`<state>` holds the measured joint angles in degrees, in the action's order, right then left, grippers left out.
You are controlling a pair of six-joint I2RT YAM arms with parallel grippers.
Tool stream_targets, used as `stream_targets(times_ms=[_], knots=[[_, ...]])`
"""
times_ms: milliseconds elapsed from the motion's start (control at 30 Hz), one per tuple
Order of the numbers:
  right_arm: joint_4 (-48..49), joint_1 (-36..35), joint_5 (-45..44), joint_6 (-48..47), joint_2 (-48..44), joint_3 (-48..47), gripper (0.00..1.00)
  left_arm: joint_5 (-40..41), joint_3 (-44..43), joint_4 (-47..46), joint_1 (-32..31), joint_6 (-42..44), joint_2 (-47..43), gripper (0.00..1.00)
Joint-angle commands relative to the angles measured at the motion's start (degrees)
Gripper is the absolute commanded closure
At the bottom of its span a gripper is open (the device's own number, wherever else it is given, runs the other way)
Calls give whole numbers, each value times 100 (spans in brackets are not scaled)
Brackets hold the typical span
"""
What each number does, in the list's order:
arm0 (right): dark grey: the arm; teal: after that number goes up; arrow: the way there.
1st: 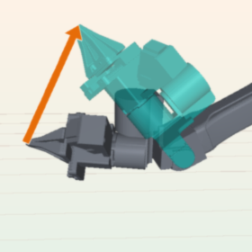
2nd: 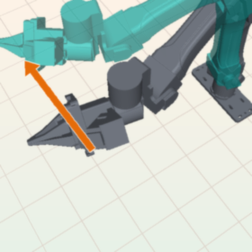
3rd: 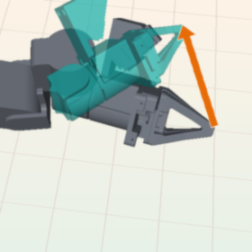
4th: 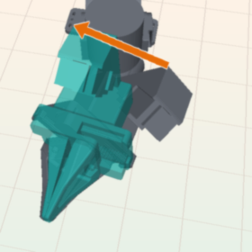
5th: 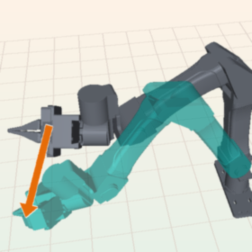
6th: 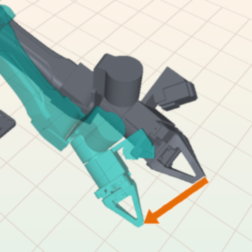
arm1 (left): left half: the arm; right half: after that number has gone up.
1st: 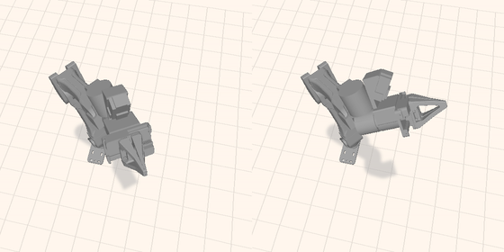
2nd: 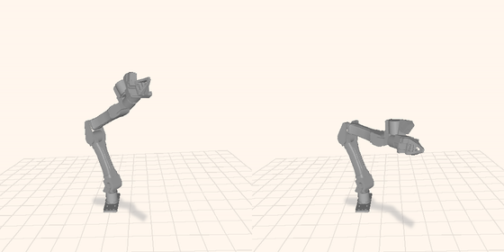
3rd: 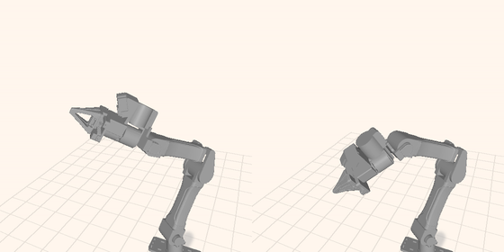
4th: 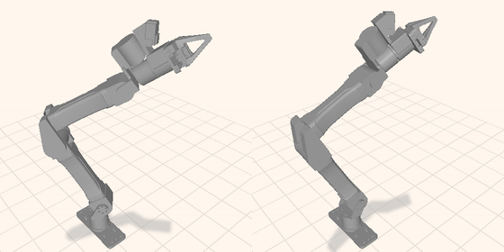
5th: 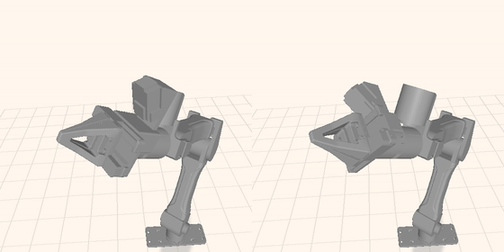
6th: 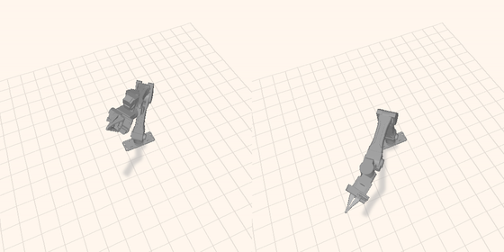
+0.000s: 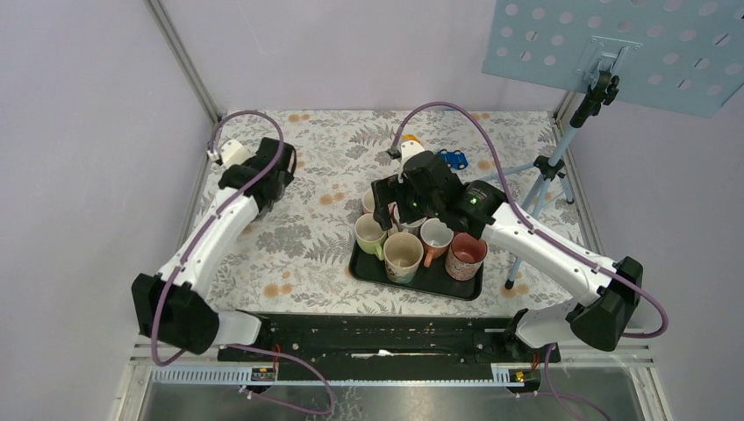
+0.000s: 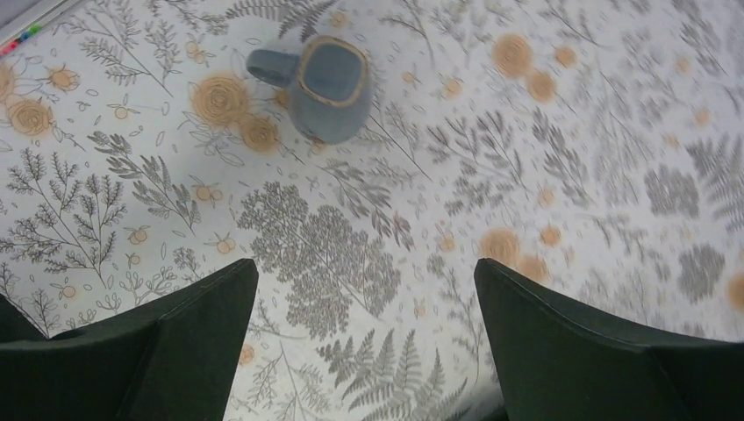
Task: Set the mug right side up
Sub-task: Place the cup on the tray, then turn over the cup at the center of the board.
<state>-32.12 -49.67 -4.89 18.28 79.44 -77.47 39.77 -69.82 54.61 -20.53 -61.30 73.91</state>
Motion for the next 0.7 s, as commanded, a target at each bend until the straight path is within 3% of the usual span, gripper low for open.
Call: stream_targets(times_ms=[0, 300, 667], knots=[[250, -42, 119, -139, -263, 24, 0, -484, -529, 76, 763, -174, 622, 1], [337, -30, 157, -205, -496, 233, 0, -999, -919, -149, 1853, -254, 1913, 1], [448, -9, 348, -288, -447, 233, 0, -1185, -1263, -466, 2309, -212, 2994, 1]])
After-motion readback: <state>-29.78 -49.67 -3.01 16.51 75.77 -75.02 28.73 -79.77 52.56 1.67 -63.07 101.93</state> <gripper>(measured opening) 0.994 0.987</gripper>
